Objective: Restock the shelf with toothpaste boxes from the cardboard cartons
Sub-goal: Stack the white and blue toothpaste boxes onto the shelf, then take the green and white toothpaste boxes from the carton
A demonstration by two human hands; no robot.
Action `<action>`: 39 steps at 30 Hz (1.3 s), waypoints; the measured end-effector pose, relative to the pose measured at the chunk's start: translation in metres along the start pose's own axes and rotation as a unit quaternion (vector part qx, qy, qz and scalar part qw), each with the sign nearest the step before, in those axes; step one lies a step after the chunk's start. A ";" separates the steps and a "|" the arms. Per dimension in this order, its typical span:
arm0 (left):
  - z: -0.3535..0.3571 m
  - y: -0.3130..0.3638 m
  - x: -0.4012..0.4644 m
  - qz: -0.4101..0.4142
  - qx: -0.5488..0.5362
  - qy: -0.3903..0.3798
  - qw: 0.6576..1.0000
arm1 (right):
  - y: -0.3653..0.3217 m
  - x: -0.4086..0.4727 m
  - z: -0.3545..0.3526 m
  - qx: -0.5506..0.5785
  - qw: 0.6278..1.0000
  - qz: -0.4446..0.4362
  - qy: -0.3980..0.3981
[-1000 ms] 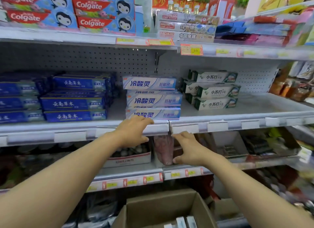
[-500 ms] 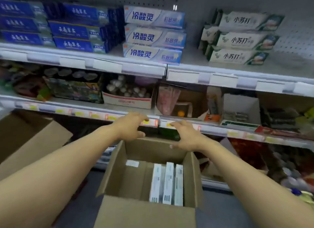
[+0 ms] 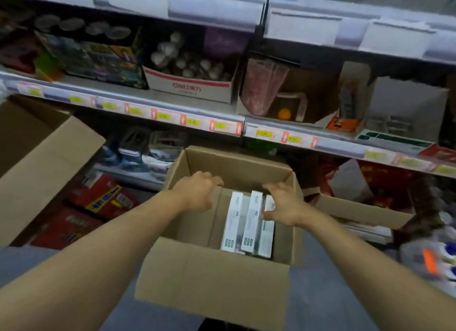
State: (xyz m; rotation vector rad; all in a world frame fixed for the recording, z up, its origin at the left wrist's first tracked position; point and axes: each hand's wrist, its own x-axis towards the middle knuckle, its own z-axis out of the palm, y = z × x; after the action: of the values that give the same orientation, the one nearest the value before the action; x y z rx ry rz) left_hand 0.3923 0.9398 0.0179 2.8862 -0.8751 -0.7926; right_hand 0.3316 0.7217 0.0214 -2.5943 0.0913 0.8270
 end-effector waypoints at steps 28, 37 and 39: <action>0.254 -0.024 0.262 0.396 0.125 0.015 0.910 | 0.115 0.164 0.155 0.135 0.984 0.113 -0.024; 0.214 -0.067 0.239 0.237 0.143 -0.117 0.954 | 0.112 0.171 0.154 0.108 0.987 0.112 -0.032; 0.197 -0.079 0.226 0.193 0.099 -0.128 0.968 | 0.107 0.172 0.153 0.104 0.988 0.113 -0.034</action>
State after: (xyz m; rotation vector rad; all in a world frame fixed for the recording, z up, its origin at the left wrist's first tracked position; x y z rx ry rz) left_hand 0.5004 0.9118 -0.2711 2.6613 -1.5645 -1.0969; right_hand 0.3706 0.6968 -0.2285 -2.3843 0.4347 0.9301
